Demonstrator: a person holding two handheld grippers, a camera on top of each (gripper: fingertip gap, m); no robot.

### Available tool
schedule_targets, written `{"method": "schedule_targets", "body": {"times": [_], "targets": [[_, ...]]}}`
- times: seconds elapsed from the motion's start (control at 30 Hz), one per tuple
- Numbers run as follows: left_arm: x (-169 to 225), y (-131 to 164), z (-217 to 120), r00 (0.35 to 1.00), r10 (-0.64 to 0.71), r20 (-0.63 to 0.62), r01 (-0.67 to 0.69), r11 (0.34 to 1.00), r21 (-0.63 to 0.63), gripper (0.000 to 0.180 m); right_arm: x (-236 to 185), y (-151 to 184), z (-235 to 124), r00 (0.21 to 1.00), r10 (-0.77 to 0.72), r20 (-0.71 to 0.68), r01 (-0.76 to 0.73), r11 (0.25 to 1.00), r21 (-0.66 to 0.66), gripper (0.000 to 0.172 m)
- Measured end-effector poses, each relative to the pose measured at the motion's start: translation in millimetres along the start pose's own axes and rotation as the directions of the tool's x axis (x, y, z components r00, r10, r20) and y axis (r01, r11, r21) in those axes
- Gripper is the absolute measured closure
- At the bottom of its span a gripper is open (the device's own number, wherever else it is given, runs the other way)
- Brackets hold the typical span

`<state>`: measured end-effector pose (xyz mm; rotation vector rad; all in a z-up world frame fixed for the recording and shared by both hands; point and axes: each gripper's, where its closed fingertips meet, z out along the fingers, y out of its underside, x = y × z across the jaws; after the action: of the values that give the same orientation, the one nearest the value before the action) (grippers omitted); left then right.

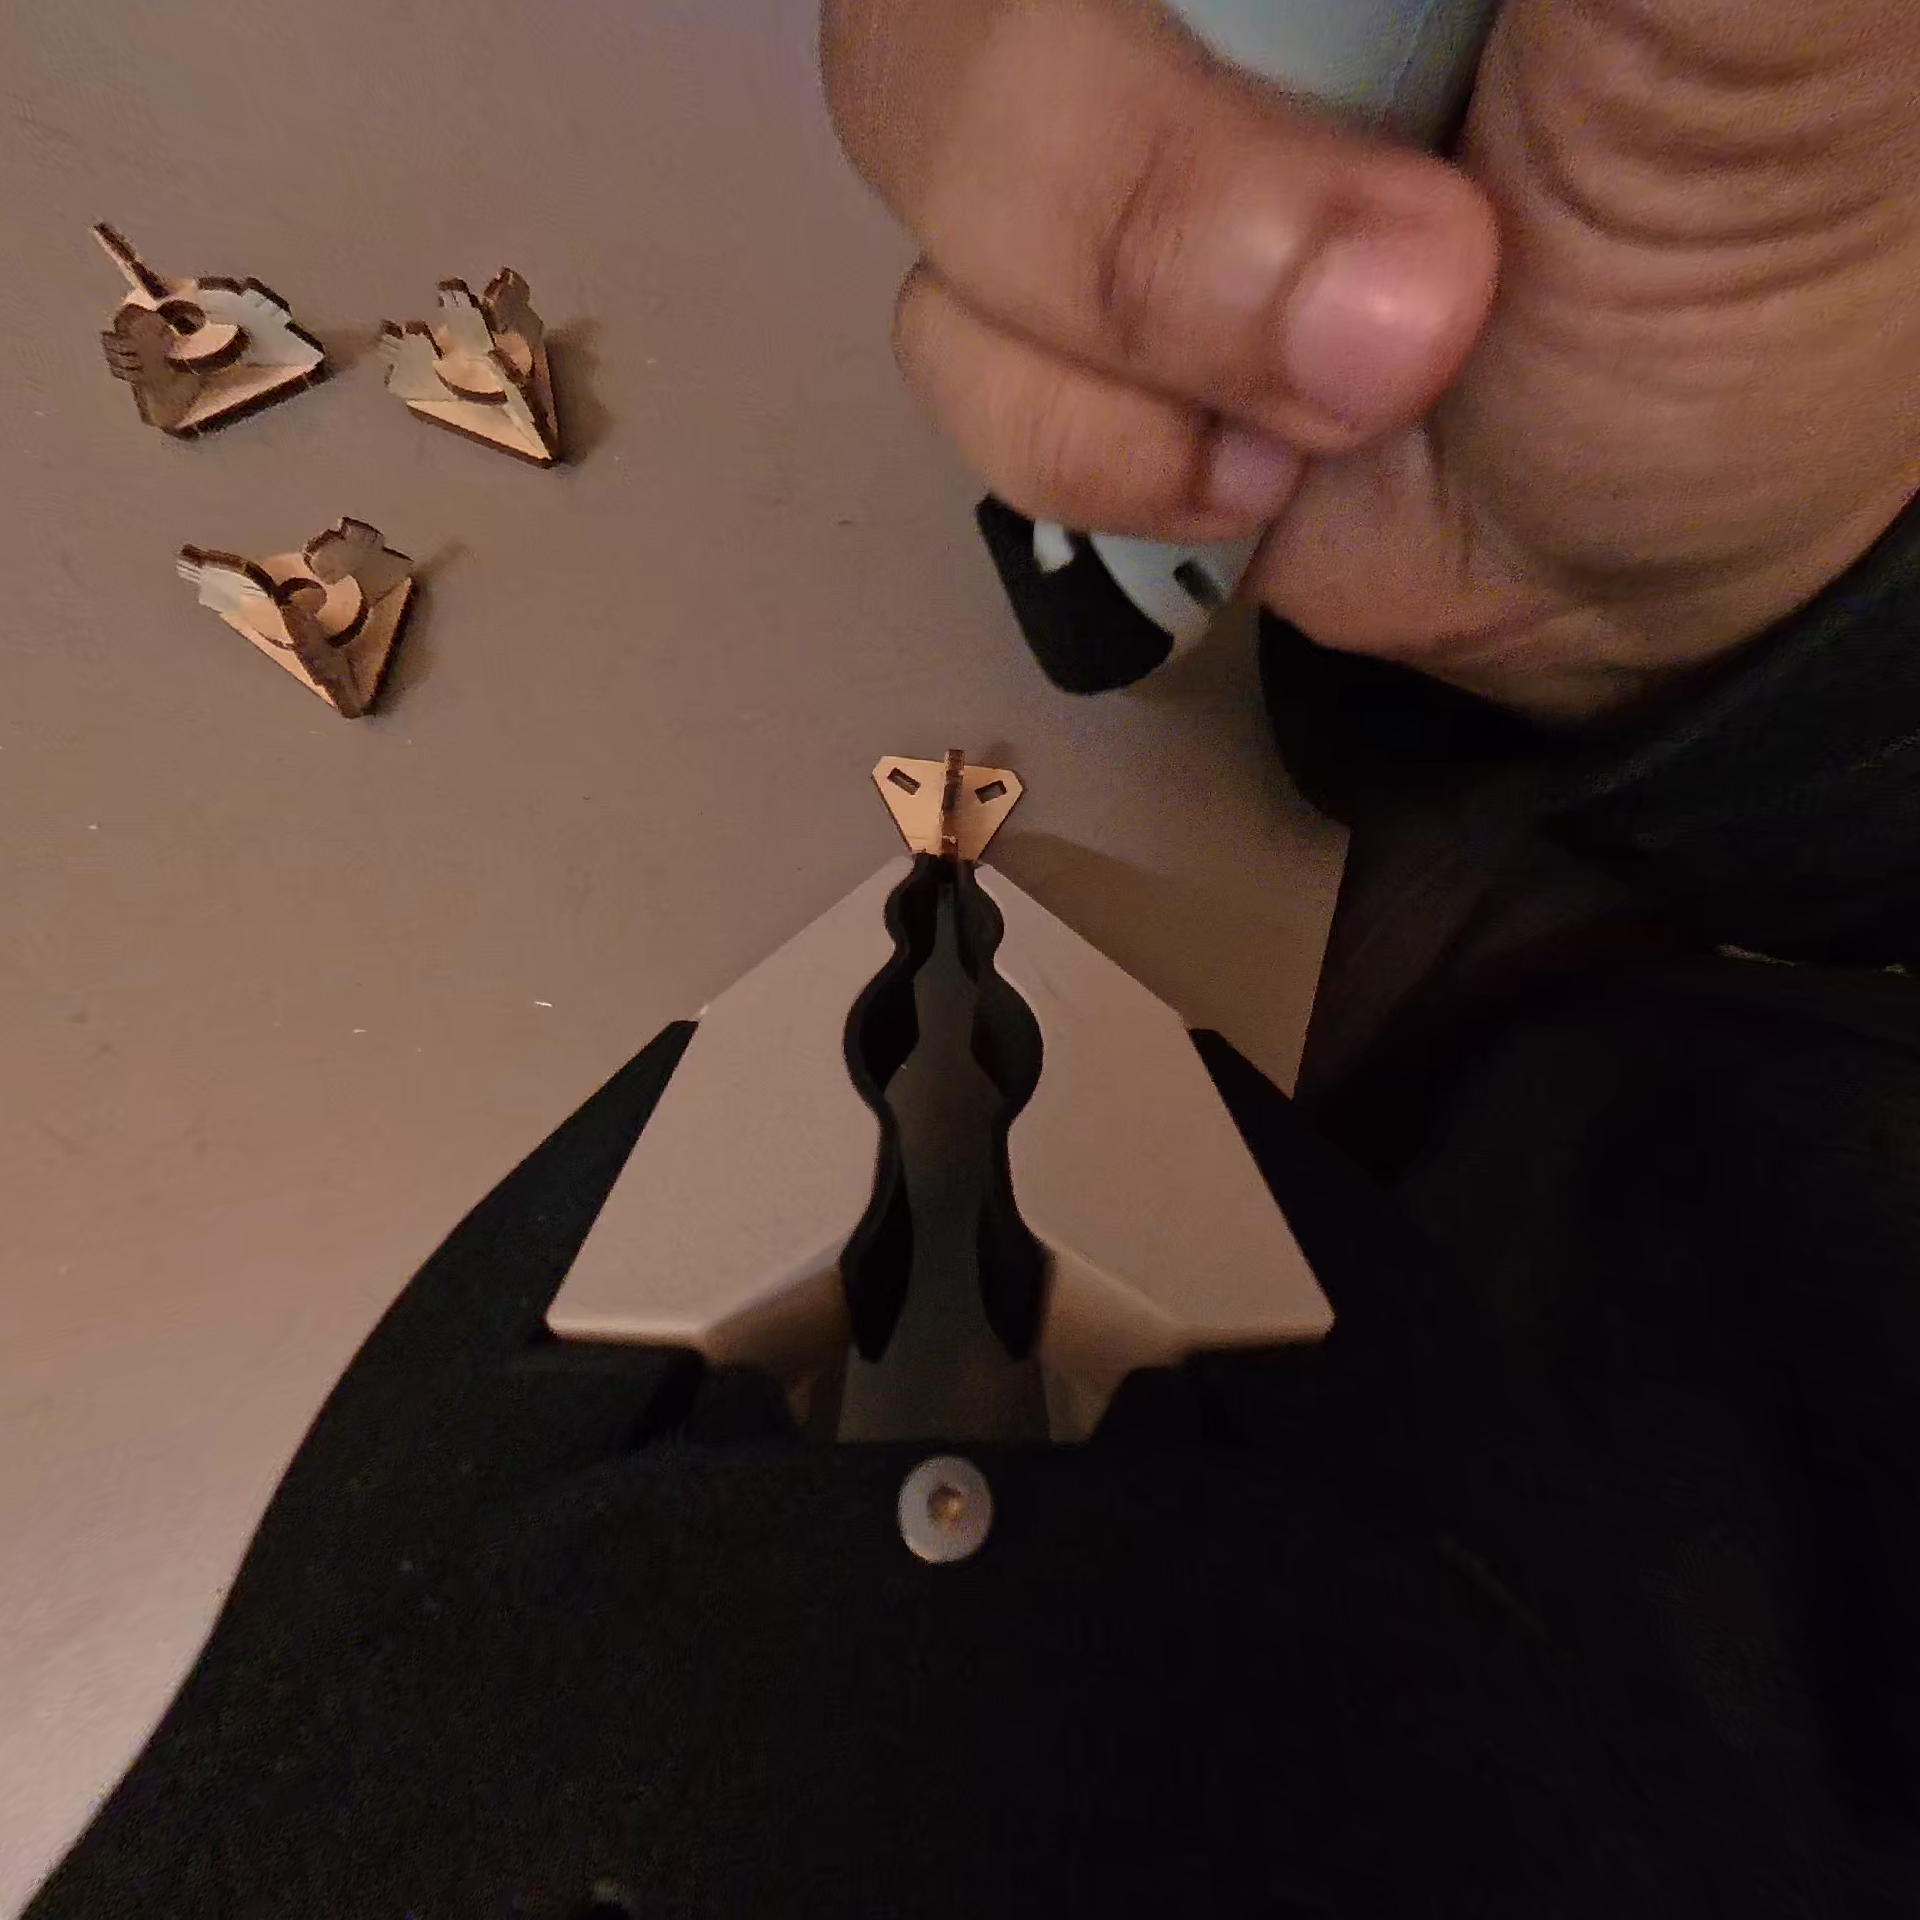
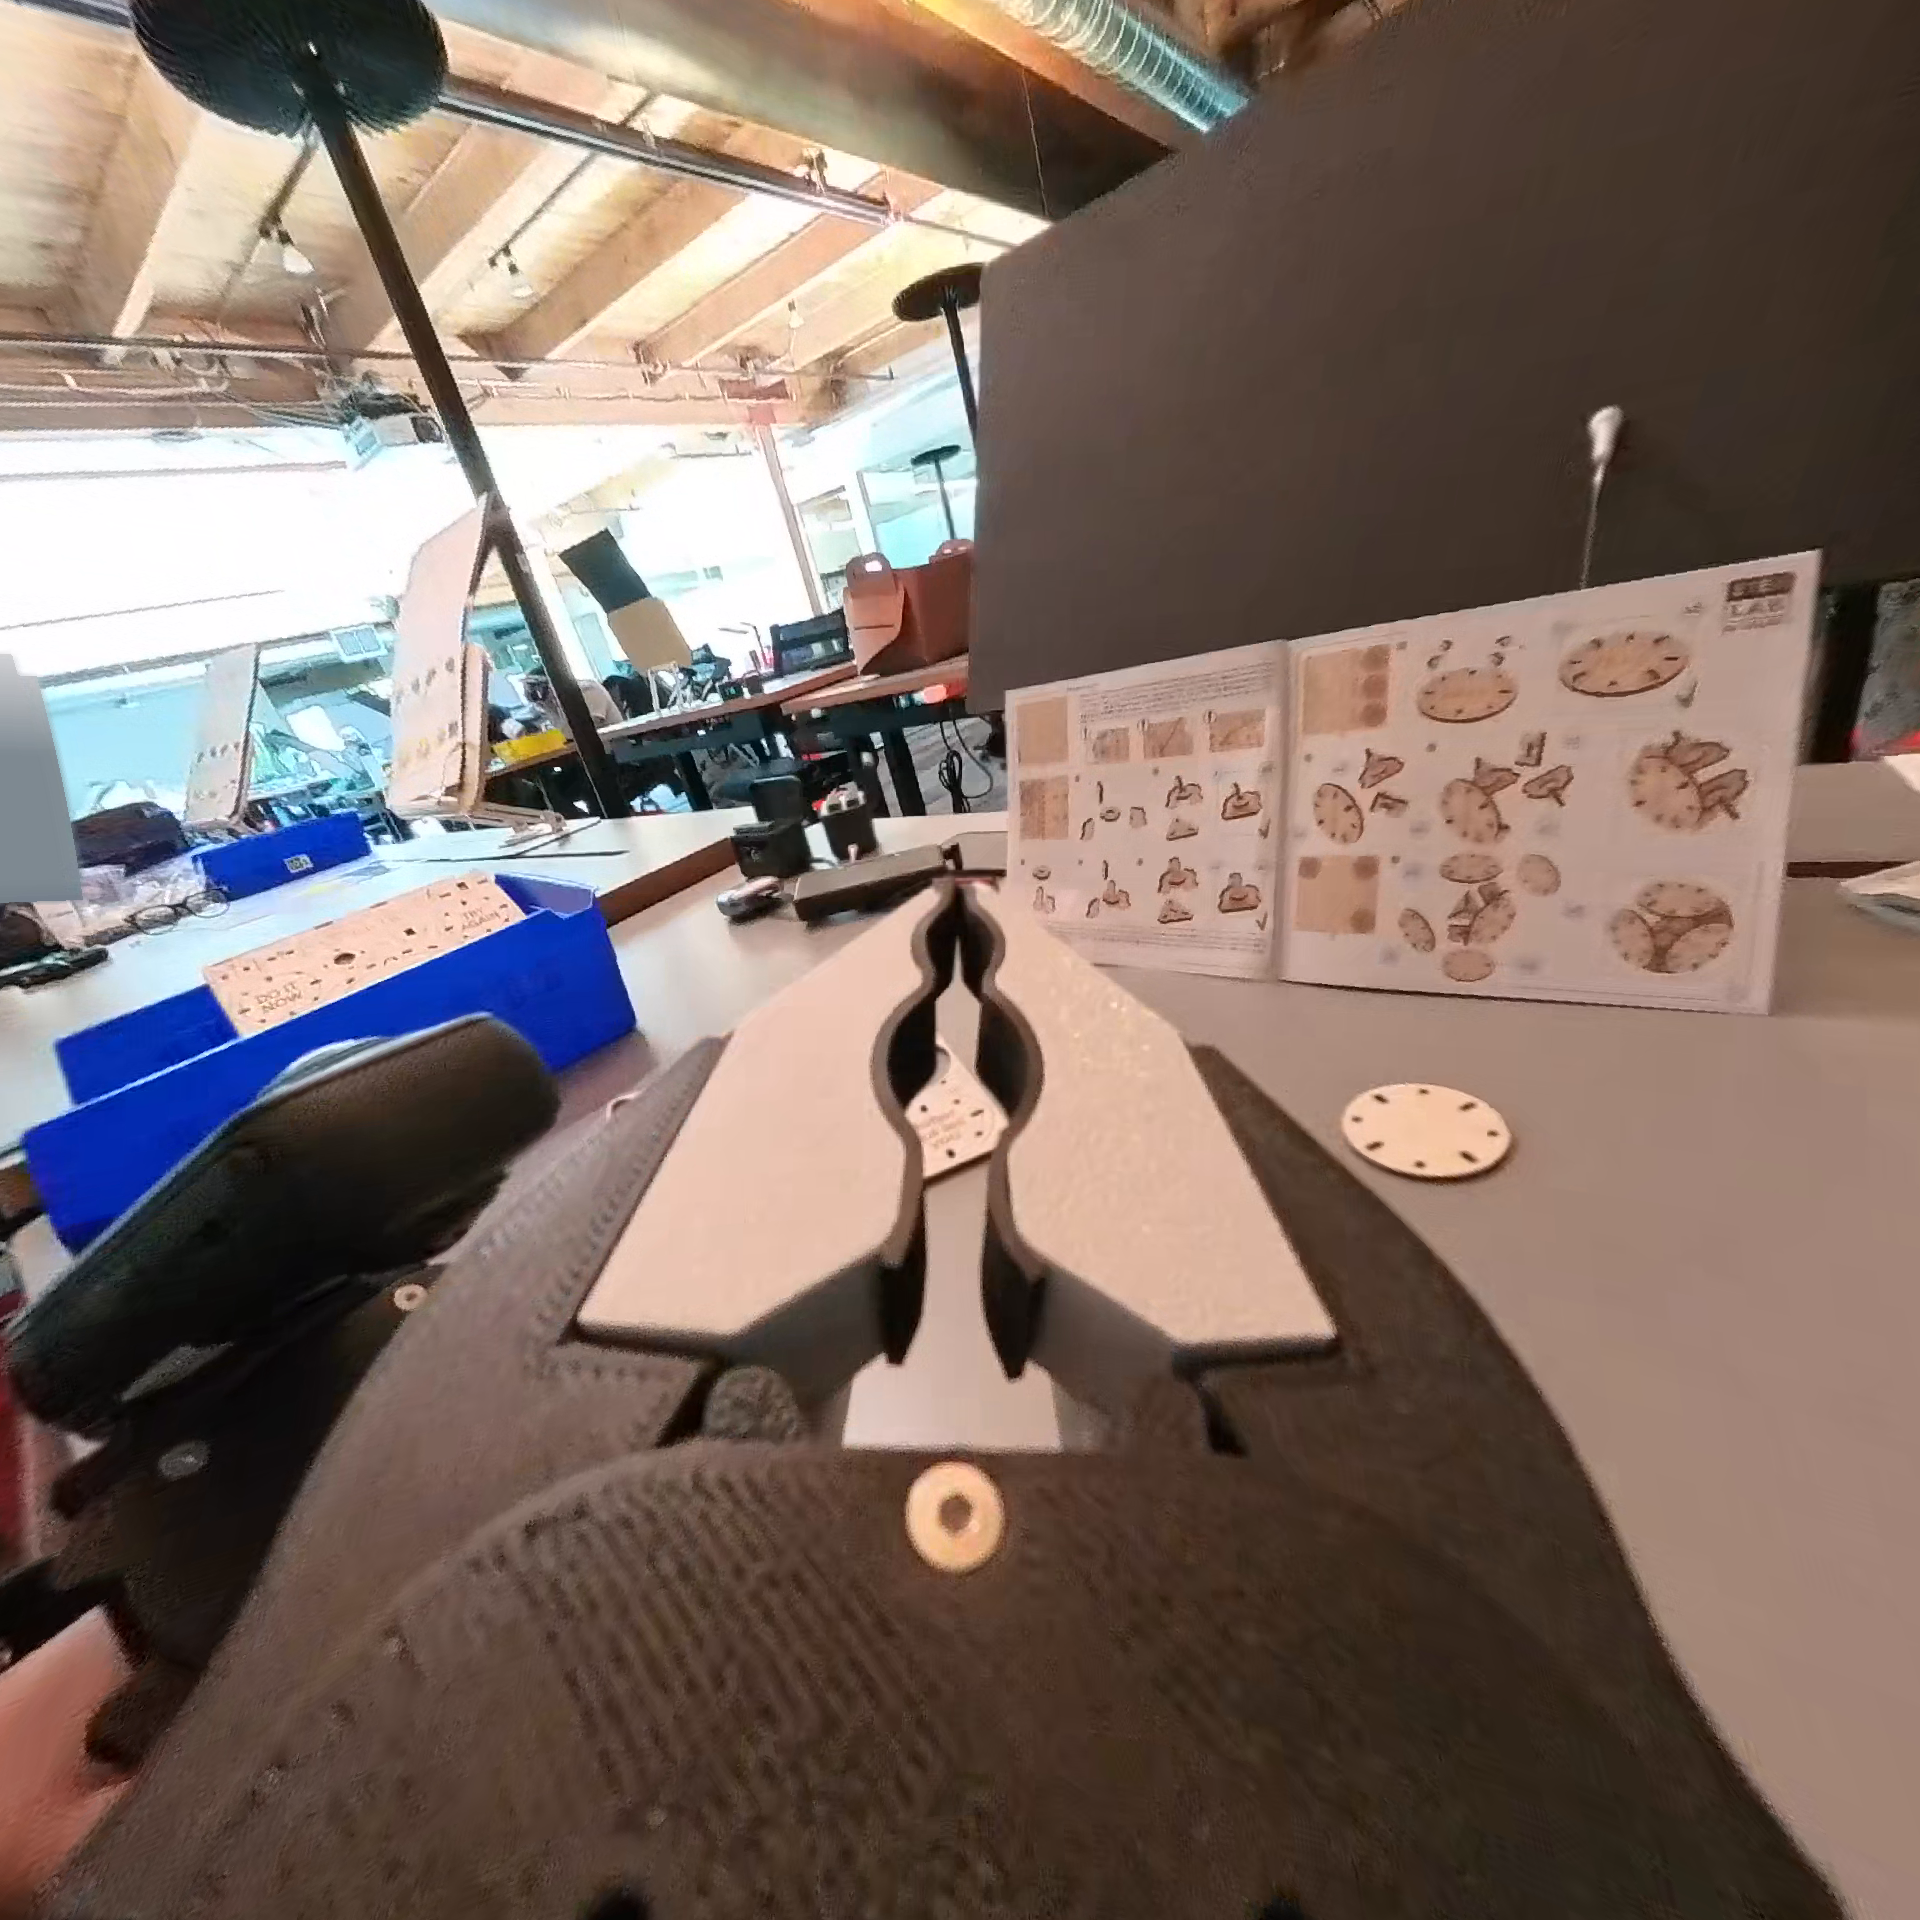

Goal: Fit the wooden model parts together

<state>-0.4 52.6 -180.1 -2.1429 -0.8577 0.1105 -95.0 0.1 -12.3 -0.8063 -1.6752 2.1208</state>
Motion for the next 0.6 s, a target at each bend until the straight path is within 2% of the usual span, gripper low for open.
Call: {"method": "schedule_targets", "body": {"times": [0.13,0.23,0.4,0.43,0.53,0.6], "targets": [[0.0,0.1,0.0,1.0,-0.006,-0.005,0.006,1.0,0.0,0.175,-10.3,4.2,7.3,0.999,-0.048,-0.006,0.048,0.999,0.014,0.172],[-0.1,0.1,-0.1,1.0,0.012,0.013,-0.012,1.0,0.0,0.175,-5.7,33.3,18.8,0.99,-0.141,-0.027,0.138,0.987,-0.079,0.172],[-0.3,0.4,0.2,0.999,0.032,0.035,-0.032,0.999,-0.003,0.175,-18.1,-4.8,17.8,0.991,-0.132,-0.024,0.132,0.991,0.009,0.172],[-0.3,0.4,0.2,0.999,0.03,0.034,-0.03,1.0,-0.003,0.175,-18.5,-1.9,19.2,0.988,-0.15,-0.029,0.15,0.989,-0.002,0.172],[0.1,0.1,0.2,0.999,0.036,0.038,-0.036,0.999,-0.001,0.176,-12.8,42.8,23.9,0.982,-0.188,-0.017,0.183,0.971,-0.151,0.172],[-0.1,0.2,0.4,0.997,0.052,0.054,-0.052,0.999,-0.004,0.176,-13.8,35.4,21.0,0.98,-0.197,-0.018,0.193,0.971,-0.138,0.172]]}}
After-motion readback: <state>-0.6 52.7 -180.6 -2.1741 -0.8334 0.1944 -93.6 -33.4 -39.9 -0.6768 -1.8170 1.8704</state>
